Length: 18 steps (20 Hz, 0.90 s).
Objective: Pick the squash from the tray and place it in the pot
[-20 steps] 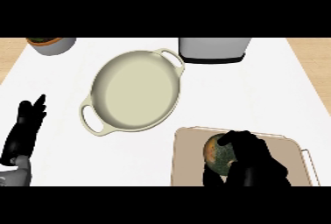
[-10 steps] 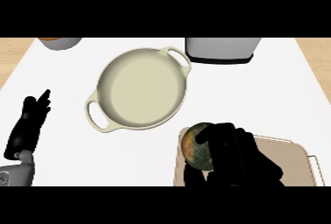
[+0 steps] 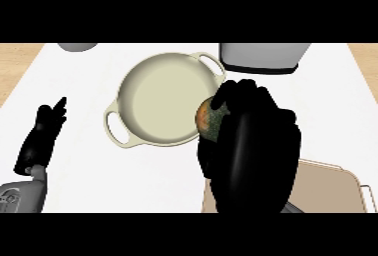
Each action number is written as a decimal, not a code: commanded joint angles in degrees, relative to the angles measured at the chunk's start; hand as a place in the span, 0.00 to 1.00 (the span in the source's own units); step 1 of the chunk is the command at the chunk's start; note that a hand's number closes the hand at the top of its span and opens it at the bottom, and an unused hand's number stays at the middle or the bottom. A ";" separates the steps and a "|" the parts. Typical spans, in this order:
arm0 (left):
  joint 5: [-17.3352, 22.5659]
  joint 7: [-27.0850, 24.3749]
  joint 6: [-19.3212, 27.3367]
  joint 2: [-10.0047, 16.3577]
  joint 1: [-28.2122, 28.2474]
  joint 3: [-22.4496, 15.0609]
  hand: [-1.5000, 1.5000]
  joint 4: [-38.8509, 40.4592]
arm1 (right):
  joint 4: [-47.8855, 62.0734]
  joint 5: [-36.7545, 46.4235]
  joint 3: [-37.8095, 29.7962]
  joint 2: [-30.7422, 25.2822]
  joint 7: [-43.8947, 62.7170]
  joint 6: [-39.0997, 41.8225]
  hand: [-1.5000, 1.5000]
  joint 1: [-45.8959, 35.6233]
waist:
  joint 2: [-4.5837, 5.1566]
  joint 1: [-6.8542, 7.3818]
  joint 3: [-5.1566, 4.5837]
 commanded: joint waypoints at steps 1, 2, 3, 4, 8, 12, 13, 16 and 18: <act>0.00 0.67 -0.23 0.30 -2.89 0.11 0.50 1.28 | 8.17 -8.34 -5.69 0.78 11.77 1.29 1.00 -8.49 | 0.35 0.68 0.01; 0.74 0.03 -0.73 0.38 -0.75 0.50 0.50 0.37 | 10.30 -9.65 -6.92 0.78 12.46 0.70 1.00 -10.05 | 0.10 1.51 0.03; -0.33 -0.32 -0.55 -0.13 -0.32 -0.93 0.50 -0.60 | 13.54 -11.05 -8.35 0.78 11.69 -0.28 1.00 -11.79 | 0.27 2.49 0.03; -0.13 -0.49 -0.48 0.54 -1.06 -0.03 0.50 0.27 | 16.11 -12.46 -8.99 0.78 11.91 -0.83 1.00 -12.63 | 0.29 1.63 0.05; 0.23 -1.38 -1.04 -0.19 -2.03 -0.60 0.50 1.52 | 24.99 -19.42 -8.68 0.78 11.95 -7.25 1.00 -14.55 | 0.70 2.12 0.08; -0.37 0.94 -0.40 -0.50 -3.72 -1.01 0.50 0.67 | 30.39 -24.63 -12.12 0.78 11.82 -13.95 1.00 -13.74 | 0.84 2.35 0.23; -0.11 -0.47 -0.96 -0.21 -2.54 -0.93 0.50 0.71 | 30.88 -26.66 -13.33 0.78 12.60 -14.09 0.00 -15.83 | 0.59 2.61 0.18; -0.02 0.49 -1.20 -0.57 -2.59 -1.19 0.50 0.92 | 35.08 -30.51 -13.13 0.78 10.69 -19.89 0.00 -17.55 | 0.62 2.99 0.21; 0.02 0.69 -0.95 -0.53 -3.16 -0.79 0.50 1.61 | 37.08 -30.52 -12.82 0.78 8.60 -25.23 0.00 -17.50 | 0.70 2.44 0.21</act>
